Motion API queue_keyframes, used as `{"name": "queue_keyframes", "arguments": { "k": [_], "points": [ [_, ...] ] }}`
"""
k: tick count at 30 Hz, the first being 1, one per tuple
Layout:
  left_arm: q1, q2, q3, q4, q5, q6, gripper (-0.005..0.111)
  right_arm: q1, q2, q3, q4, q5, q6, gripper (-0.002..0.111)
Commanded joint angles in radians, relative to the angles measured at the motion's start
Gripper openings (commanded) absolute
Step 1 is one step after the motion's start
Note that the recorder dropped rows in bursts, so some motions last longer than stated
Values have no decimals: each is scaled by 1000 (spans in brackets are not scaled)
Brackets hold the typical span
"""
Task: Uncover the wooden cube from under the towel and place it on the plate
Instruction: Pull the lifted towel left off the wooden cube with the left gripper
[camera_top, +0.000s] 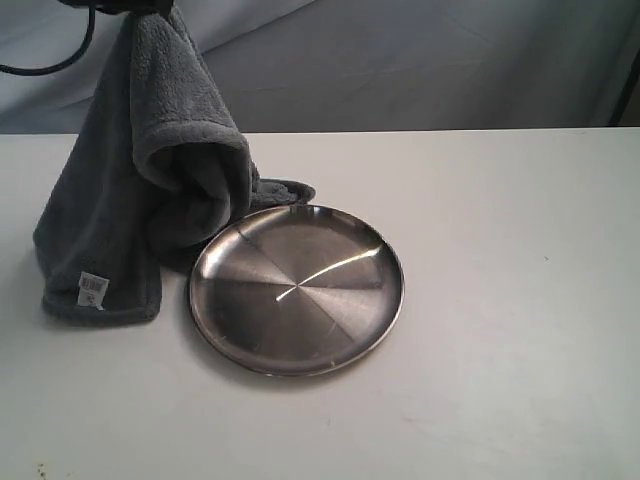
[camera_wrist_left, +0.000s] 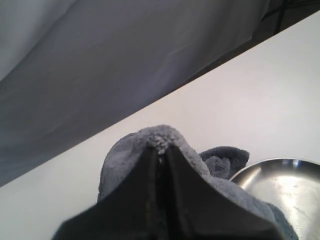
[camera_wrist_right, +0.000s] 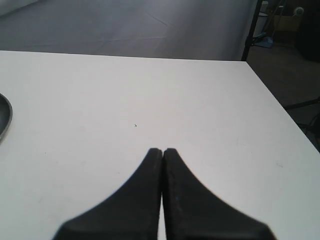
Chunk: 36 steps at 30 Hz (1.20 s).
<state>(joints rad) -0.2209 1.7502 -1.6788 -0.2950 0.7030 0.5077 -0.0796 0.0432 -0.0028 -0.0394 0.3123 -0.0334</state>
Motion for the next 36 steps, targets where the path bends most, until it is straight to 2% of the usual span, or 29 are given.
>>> {"name": "queue_keyframes", "arguments": {
  "k": [1, 7, 16, 28, 36],
  "points": [
    [0, -60, -2, -9, -32, -8, 0, 1, -5, 3, -1, -2, -11, 0],
    [0, -118, -2, 30, -40, -8, 0, 1, -5, 3, -1, -2, -11, 0],
    [0, -227, -2, 295, -130, -197, 0, 1, -5, 3, -1, -2, -11, 0],
    [0, -307, -2, 366, -120, -233, 0, 1, -5, 3, -1, -2, -11, 0],
    [0, -350, -2, 517, -46, -398, 0, 1, -5, 3, -1, -2, -11, 0]
  ]
}}
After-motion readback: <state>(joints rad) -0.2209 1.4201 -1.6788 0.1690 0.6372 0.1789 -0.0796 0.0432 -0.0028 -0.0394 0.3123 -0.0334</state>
